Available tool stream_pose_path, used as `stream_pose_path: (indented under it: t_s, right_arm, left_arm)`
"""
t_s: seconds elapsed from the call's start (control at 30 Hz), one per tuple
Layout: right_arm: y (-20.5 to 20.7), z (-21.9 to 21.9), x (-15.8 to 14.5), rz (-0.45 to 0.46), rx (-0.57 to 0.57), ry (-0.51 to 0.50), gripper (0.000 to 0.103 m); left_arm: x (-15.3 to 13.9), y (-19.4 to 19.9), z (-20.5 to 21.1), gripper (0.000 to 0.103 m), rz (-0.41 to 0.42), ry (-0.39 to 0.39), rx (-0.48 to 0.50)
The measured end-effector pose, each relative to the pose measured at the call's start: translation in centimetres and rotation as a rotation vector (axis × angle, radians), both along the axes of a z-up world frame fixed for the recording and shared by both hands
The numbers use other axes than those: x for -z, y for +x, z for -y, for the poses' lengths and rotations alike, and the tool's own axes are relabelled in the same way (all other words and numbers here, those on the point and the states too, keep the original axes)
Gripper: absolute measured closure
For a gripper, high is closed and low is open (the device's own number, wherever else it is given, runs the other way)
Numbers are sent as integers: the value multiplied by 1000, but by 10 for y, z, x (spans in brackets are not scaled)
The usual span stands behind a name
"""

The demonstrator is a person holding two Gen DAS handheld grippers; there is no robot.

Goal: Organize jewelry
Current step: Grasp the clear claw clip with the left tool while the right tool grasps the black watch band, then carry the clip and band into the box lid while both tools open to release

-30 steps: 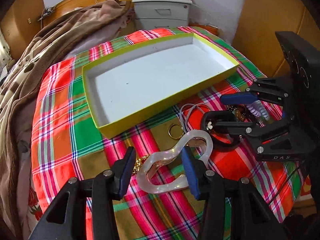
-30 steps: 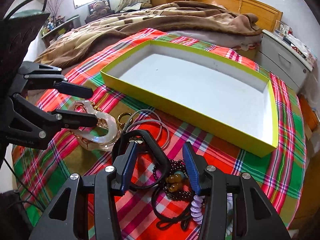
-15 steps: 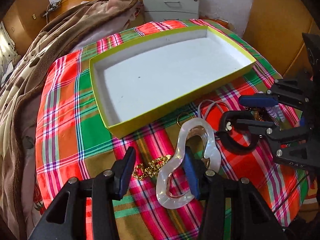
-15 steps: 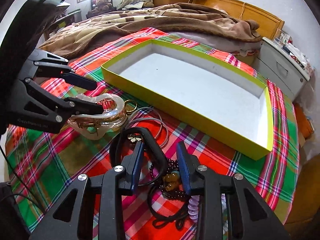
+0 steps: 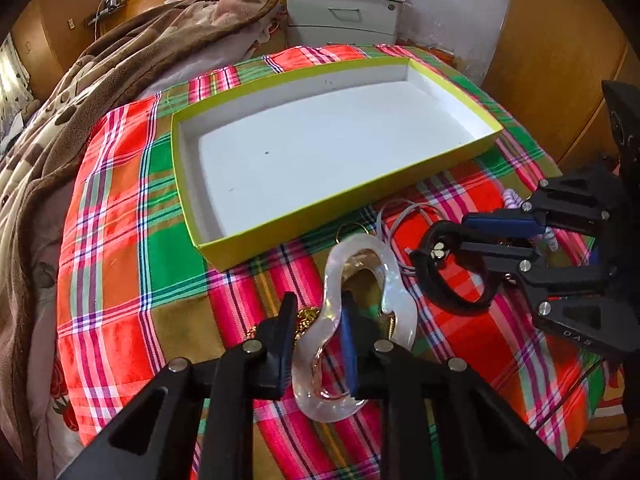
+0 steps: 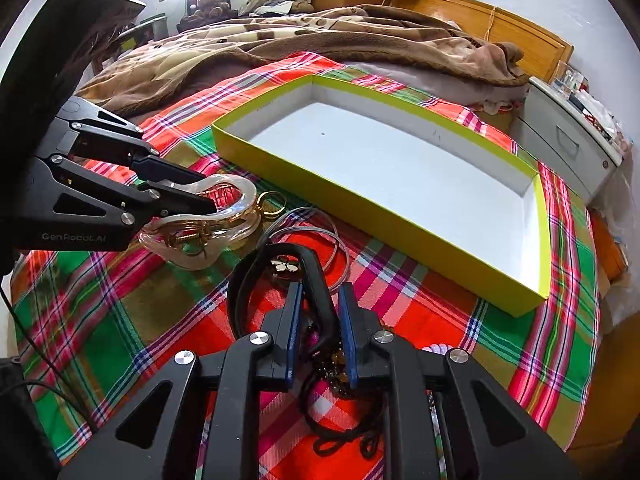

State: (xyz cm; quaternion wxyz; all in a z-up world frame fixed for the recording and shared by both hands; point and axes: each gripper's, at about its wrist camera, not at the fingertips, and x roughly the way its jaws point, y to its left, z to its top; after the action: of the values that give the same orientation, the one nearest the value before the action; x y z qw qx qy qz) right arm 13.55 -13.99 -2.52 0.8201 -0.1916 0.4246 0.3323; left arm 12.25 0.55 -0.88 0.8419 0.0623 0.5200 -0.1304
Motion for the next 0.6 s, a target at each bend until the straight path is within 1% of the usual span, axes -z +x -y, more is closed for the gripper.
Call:
stream_pose_path:
  t_s: [0.1, 0.2, 0.4, 0.47, 0.6]
  right_arm:
    - [0, 2, -1, 0, 14, 15, 90]
    - [0, 5, -4, -2, 24, 33, 90]
    - [-3, 8, -8, -7, 36, 70, 90]
    - [-2, 11, -11, -11, 49, 92, 90]
    - [-1, 21, -18, -44, 74, 178, 90]
  left_arm:
    - [-3, -2, 0, 90, 8, -9, -1]
    - [-4, -2, -1, 90, 17, -7, -12]
    - [-8, -5, -7, 90, 23, -29, -39]
    - [-12, -6, -9, 90, 29, -33, -46]
    - [-19, -10, -13, 90, 45, -59, -57]
